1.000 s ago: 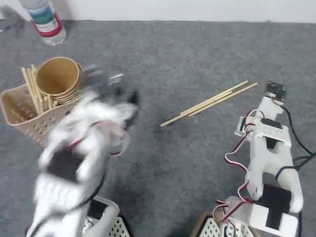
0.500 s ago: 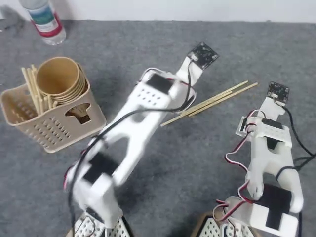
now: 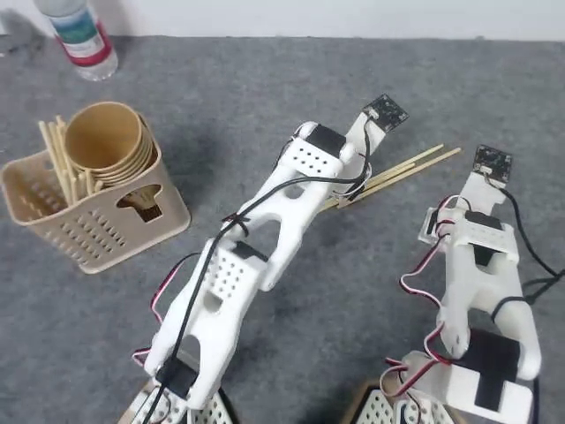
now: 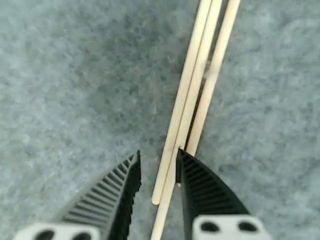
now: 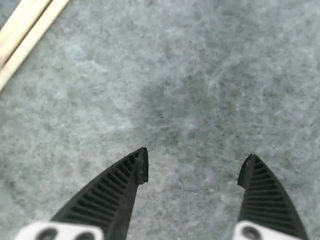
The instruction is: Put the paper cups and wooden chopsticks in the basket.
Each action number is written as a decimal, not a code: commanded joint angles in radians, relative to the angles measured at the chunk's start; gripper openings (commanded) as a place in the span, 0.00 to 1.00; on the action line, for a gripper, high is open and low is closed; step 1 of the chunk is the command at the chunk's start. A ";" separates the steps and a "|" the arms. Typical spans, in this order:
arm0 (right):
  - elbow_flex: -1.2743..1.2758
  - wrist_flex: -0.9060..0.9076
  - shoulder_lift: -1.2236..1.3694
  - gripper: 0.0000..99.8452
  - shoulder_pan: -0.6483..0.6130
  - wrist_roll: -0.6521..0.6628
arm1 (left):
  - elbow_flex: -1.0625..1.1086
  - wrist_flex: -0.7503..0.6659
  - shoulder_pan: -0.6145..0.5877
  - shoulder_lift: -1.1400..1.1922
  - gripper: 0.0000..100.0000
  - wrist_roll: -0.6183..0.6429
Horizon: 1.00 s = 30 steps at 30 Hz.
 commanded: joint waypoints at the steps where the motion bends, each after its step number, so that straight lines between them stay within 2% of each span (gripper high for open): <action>1: -0.002 -0.016 -0.051 0.30 -0.013 0.002 | -0.257 0.118 0.008 0.092 0.12 -0.011; 9: -0.002 -0.015 -0.051 0.30 -0.012 0.002 | -0.559 0.238 0.021 0.270 0.12 -0.020; 17: -0.002 -0.012 -0.051 0.30 -0.012 0.002 | -0.585 0.322 0.026 0.295 0.16 -0.035; 22: -0.002 -0.010 -0.051 0.30 -0.015 0.026 | -0.489 0.325 0.021 0.267 0.16 -0.038; 30: 0.000 -0.007 -0.051 0.30 -0.015 0.041 | -0.200 0.325 0.026 0.144 0.16 -0.103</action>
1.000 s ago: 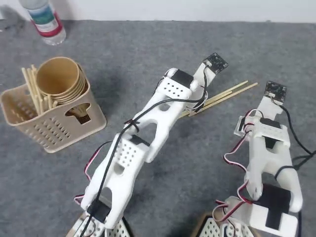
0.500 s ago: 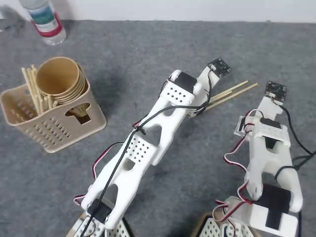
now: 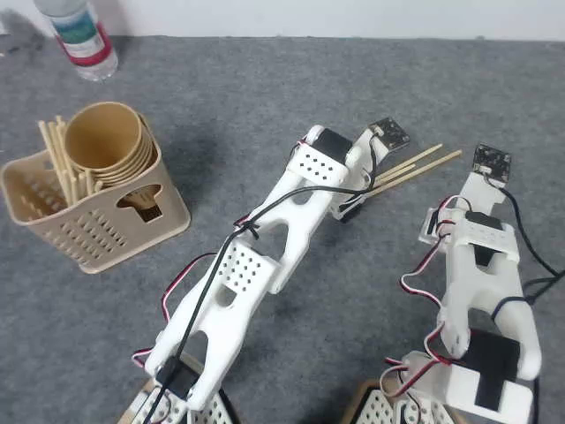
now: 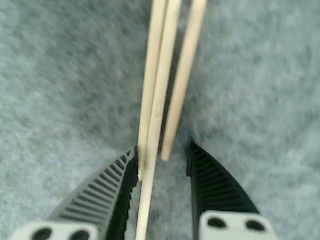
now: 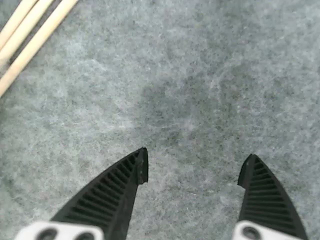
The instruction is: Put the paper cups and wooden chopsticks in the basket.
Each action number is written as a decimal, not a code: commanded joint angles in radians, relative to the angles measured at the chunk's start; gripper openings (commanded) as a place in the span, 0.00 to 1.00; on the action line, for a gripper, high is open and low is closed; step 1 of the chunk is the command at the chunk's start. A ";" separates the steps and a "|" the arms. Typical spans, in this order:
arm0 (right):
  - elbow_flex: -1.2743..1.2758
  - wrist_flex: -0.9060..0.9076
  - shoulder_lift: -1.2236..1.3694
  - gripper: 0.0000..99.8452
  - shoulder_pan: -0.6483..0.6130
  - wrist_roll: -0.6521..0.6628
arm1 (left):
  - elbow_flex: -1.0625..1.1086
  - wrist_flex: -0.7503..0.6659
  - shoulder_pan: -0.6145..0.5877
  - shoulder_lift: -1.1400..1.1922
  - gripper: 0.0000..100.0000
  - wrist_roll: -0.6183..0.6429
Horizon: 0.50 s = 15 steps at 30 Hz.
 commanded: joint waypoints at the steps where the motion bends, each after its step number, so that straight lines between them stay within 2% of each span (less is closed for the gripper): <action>1: 0.000 -0.007 -0.051 0.30 -0.012 0.017 | 0.124 0.032 0.006 -0.080 0.16 -0.025; 4: 0.000 -0.007 -0.051 0.30 -0.012 0.017 | 0.131 0.032 0.006 -0.080 0.14 -0.025; 9: 0.000 -0.007 -0.051 0.30 -0.012 0.017 | 0.173 0.032 0.008 -0.087 0.01 -0.109; 15: 0.002 -0.007 -0.051 0.30 -0.028 0.017 | 0.197 0.032 0.008 -0.089 0.01 -0.123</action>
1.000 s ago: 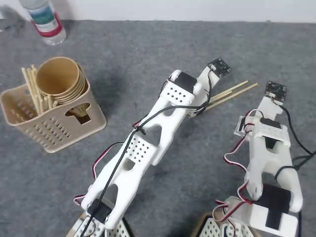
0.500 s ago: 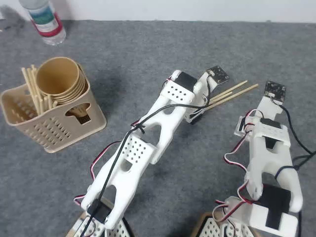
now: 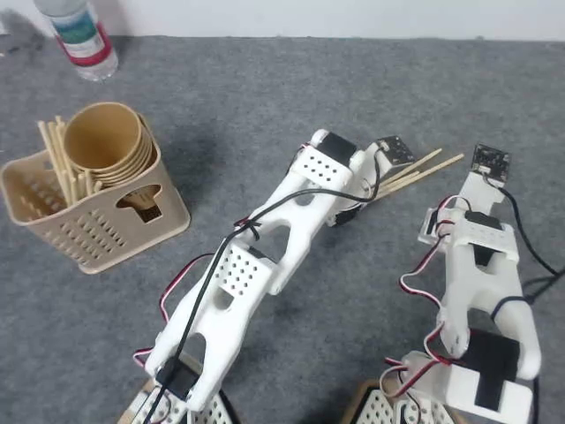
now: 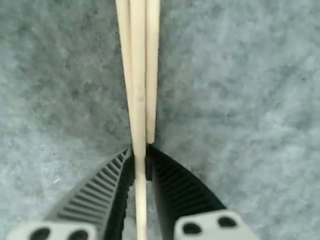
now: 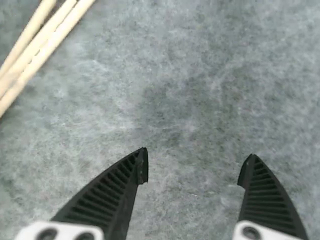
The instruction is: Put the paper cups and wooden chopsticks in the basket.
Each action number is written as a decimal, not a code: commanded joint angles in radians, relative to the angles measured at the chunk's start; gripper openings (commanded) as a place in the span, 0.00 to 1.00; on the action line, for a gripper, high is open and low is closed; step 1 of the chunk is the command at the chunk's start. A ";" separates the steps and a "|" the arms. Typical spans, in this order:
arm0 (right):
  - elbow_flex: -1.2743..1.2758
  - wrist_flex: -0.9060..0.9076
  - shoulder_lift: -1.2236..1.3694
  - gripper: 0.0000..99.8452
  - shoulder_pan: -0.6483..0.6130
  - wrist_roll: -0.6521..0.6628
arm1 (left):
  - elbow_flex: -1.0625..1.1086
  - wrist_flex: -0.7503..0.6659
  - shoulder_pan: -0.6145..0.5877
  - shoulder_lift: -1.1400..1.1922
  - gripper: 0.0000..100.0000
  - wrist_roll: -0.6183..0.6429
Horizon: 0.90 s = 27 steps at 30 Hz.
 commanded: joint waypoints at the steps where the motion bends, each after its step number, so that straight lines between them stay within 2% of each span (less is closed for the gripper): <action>1: 0.002 -0.007 -0.051 0.30 -0.018 0.015 | 0.021 0.032 -0.008 -0.012 0.01 -0.012; 8: 0.002 -0.015 -0.051 0.30 -0.013 0.015 | 0.058 0.034 -0.009 -0.103 0.01 -0.012; 19: 0.000 -0.013 -0.051 0.30 -0.018 0.017 | 0.406 0.032 -0.029 -0.568 0.01 -0.014; 27: 0.000 -0.015 -0.051 0.30 -0.018 0.017 | 0.556 0.032 -0.089 -0.982 0.01 -0.012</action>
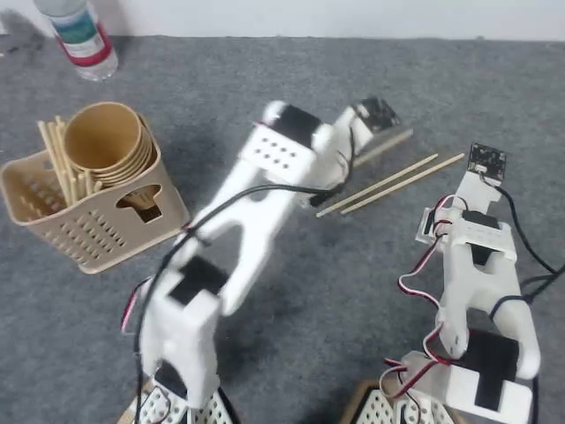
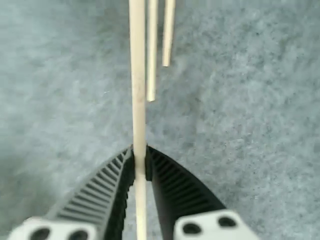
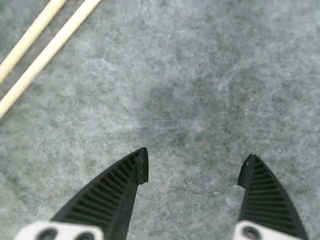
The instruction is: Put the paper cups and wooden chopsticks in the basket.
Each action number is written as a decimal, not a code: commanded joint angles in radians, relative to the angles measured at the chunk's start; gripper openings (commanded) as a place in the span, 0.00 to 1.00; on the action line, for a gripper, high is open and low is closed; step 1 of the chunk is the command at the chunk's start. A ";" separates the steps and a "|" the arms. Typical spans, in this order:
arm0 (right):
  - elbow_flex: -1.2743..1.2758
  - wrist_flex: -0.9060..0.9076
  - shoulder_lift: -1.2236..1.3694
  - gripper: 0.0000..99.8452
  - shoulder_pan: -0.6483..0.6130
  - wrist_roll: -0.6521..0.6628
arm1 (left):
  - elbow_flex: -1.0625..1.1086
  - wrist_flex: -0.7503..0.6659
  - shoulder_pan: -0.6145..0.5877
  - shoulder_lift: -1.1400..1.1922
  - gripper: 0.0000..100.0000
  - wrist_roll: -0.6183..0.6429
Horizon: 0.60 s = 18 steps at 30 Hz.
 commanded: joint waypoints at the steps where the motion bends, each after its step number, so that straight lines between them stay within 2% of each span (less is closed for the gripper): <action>1: 0.000 -0.016 -0.051 0.30 -0.010 0.017 | 0.048 0.031 -0.040 -0.351 0.01 -0.003; 8: 0.000 -0.016 -0.051 0.30 -0.012 0.017 | 0.104 0.029 -0.187 -0.882 0.01 0.081; 13: 0.000 -0.016 -0.048 0.30 -0.012 0.017 | 0.107 -0.018 -0.434 -1.114 0.01 0.126; 18: 0.000 -0.016 -0.045 0.30 -0.012 0.017 | 0.108 -0.080 -0.695 -1.234 0.01 0.155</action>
